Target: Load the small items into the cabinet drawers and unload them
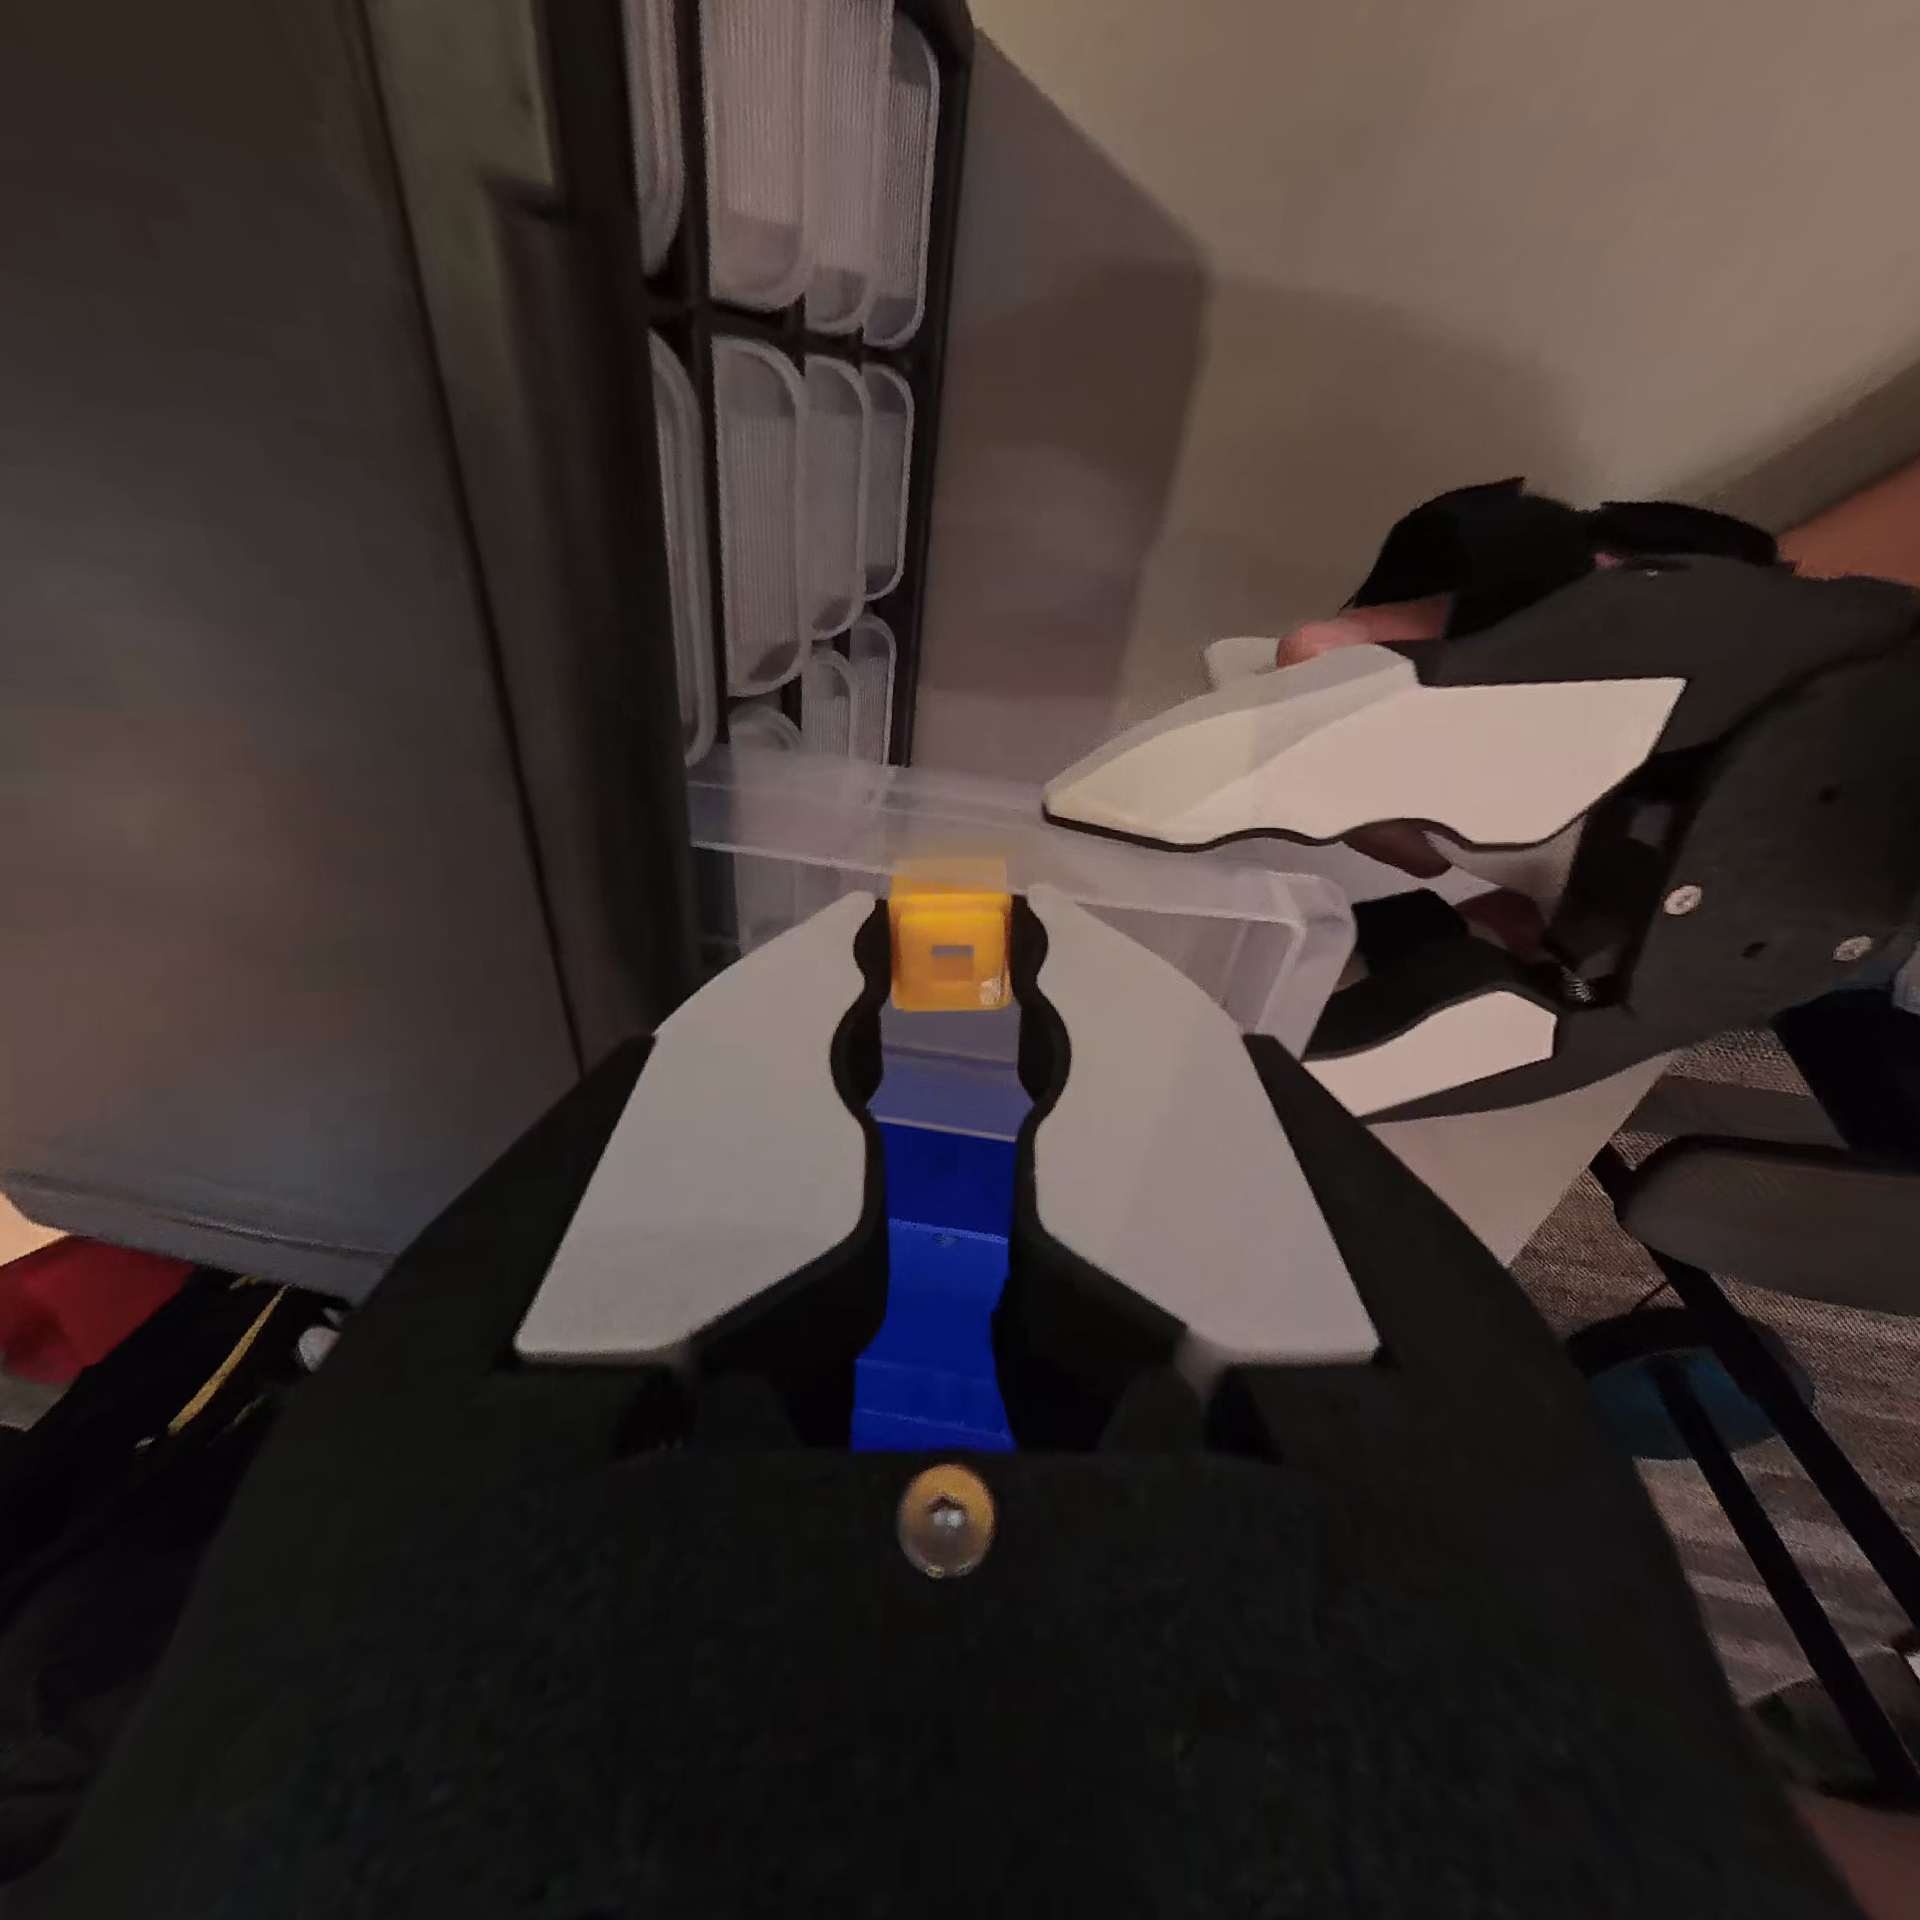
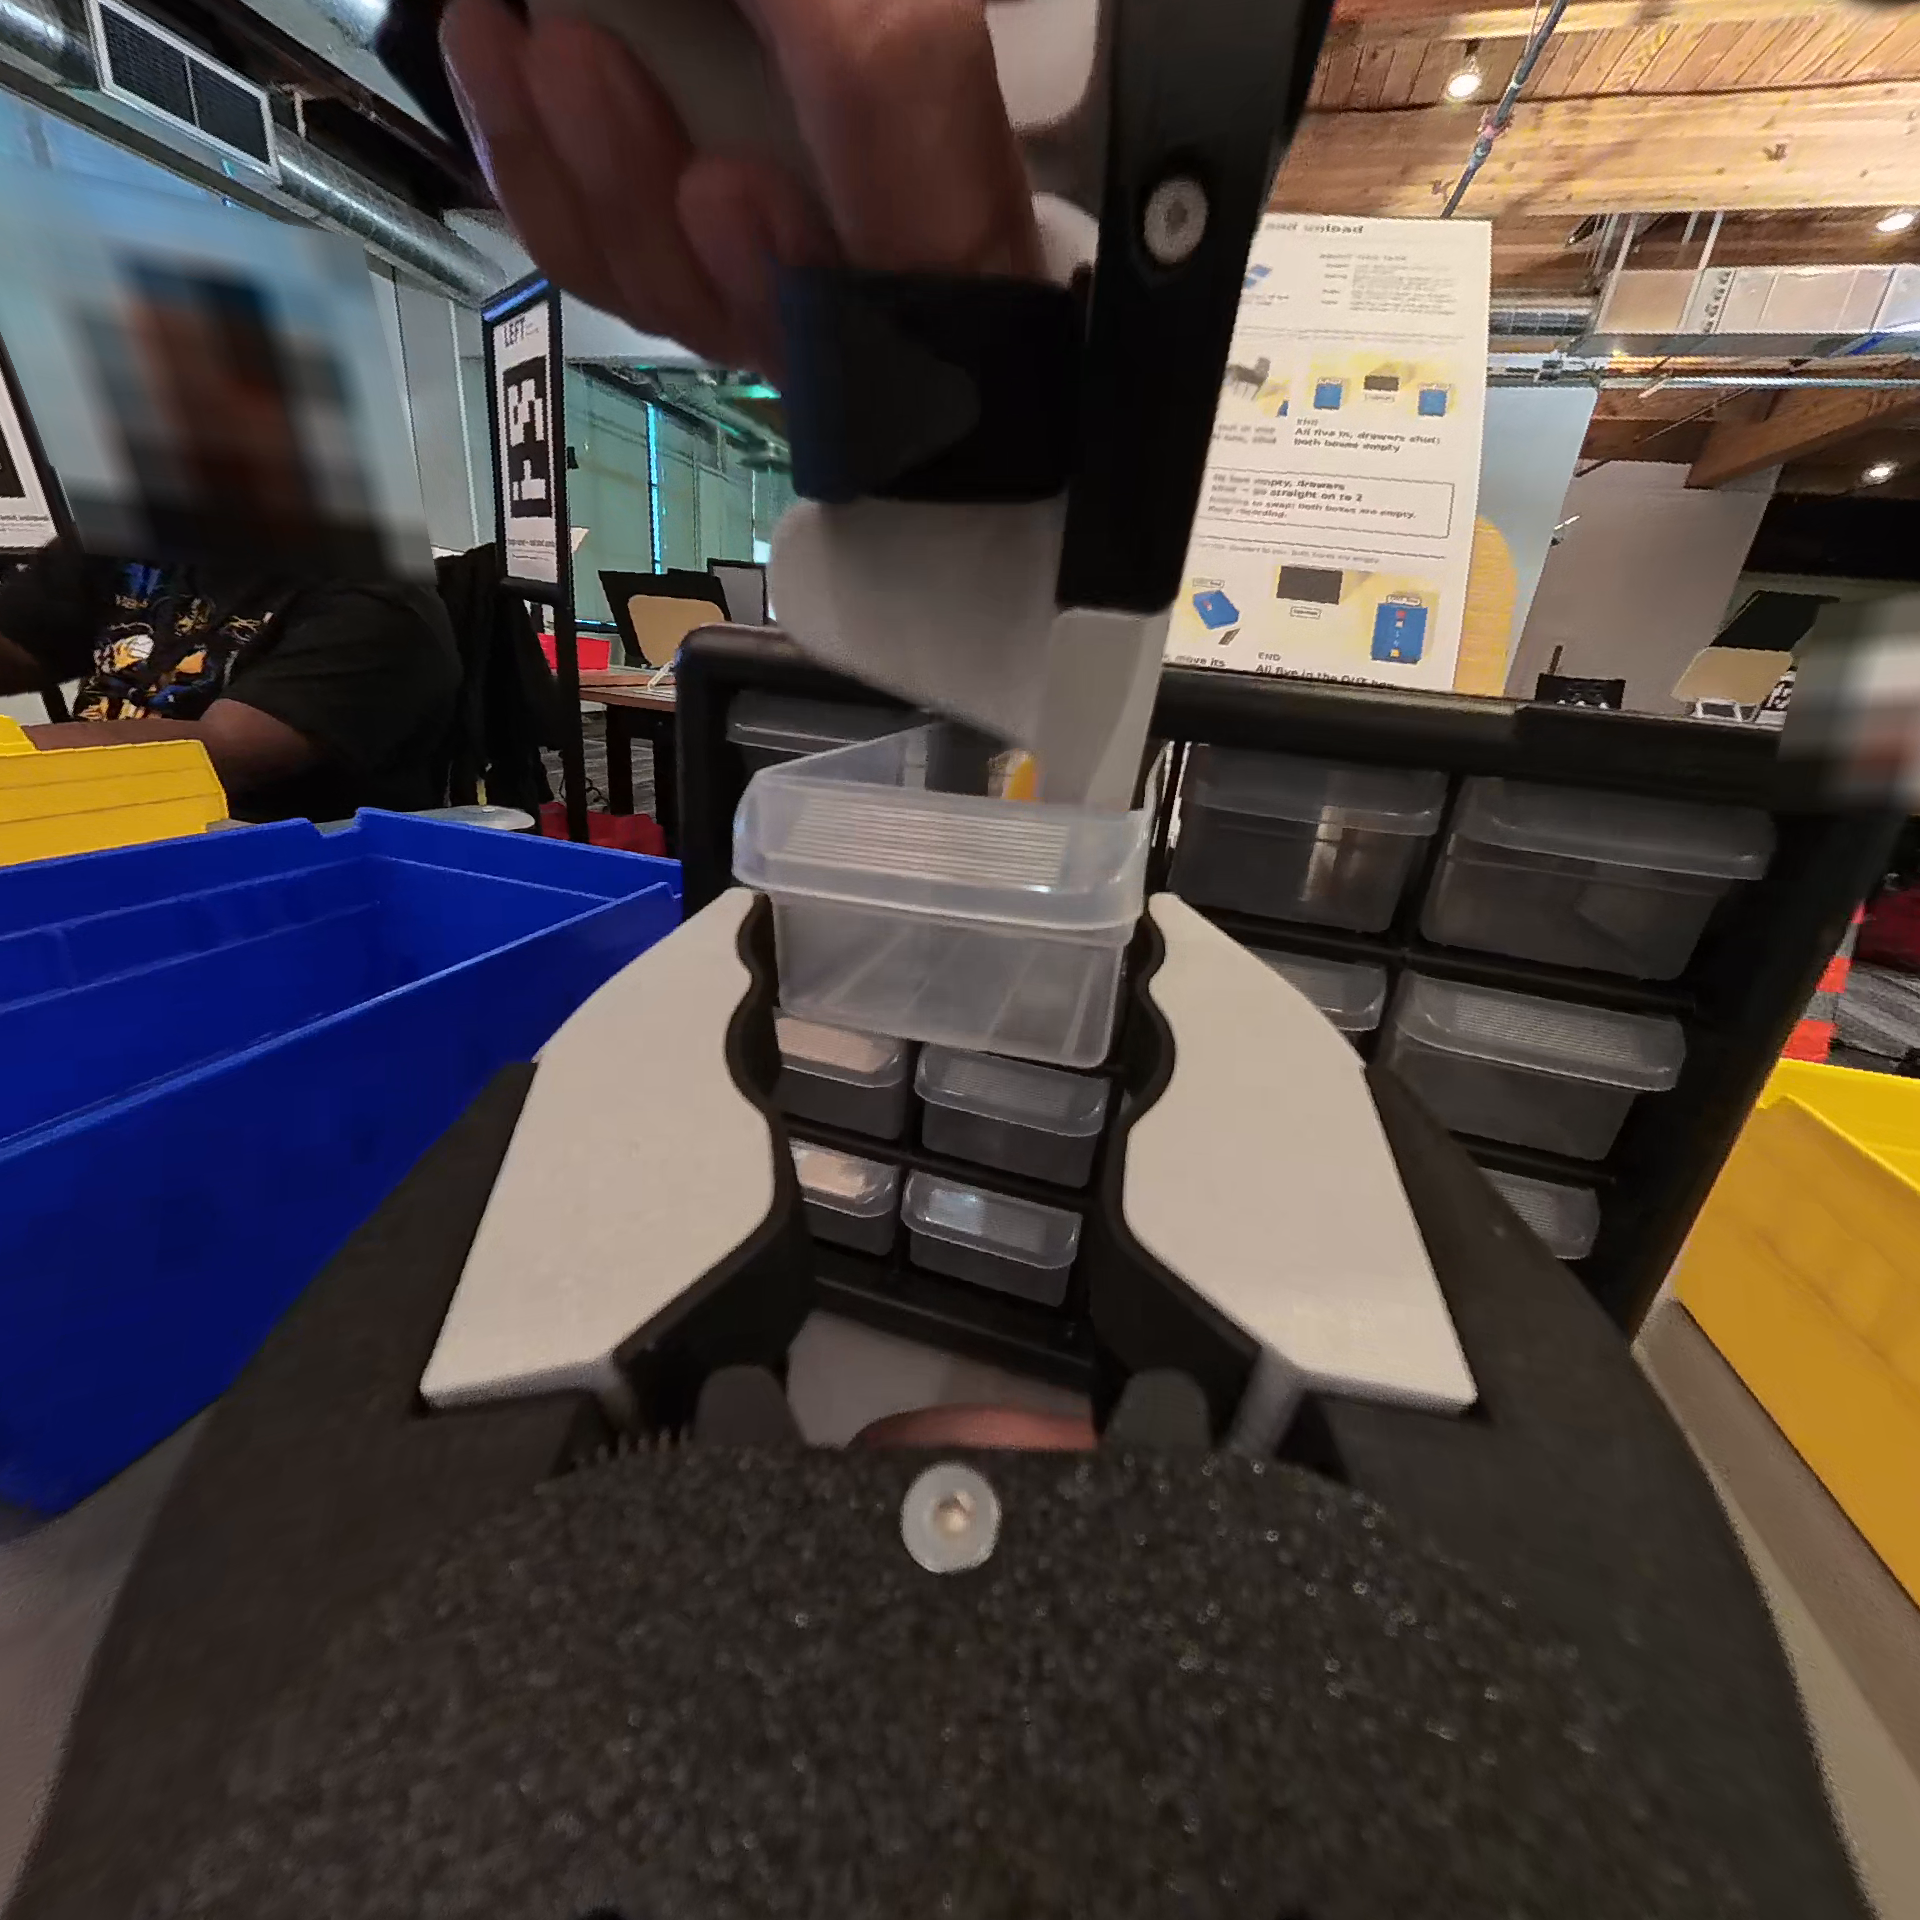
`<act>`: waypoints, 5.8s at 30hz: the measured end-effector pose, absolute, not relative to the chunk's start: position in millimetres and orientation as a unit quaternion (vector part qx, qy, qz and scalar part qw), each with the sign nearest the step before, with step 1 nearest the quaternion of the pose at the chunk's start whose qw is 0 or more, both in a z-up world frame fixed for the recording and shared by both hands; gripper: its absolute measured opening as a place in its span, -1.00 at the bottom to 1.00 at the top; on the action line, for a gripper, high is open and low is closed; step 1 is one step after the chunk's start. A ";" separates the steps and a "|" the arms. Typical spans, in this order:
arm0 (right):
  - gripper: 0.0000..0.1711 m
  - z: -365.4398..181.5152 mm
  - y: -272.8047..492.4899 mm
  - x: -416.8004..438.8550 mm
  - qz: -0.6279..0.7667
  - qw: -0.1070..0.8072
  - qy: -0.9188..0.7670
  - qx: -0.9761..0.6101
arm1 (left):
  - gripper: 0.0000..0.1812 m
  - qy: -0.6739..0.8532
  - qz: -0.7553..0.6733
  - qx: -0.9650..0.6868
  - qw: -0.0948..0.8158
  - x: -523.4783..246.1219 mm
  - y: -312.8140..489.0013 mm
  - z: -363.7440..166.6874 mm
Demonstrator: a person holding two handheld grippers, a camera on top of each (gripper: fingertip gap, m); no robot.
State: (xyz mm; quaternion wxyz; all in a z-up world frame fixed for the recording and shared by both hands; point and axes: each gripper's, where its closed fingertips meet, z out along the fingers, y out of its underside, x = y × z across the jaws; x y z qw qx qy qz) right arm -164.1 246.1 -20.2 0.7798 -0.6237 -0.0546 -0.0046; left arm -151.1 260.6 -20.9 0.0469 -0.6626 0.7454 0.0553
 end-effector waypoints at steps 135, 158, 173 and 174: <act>-0.67 -55.7 270.4 -46.6 -0.466 0.535 -0.417 -0.568 | -0.65 0.203 -0.323 -0.823 0.421 -278.7 98.7 -142.1; -0.88 -51.1 234.6 -43.8 -0.471 0.568 -0.395 -0.546 | -0.64 0.202 -0.329 -0.825 0.412 -278.1 96.8 -144.2; -0.06 -89.3 210.0 -43.3 0.016 0.603 -0.071 -0.795 | -0.64 0.206 -0.327 -0.824 0.415 -278.5 95.2 -141.0; -0.04 -87.1 214.8 -42.1 -0.005 0.608 -0.071 -0.791 | -0.64 0.206 -0.329 -0.823 0.414 -277.6 95.0 -141.0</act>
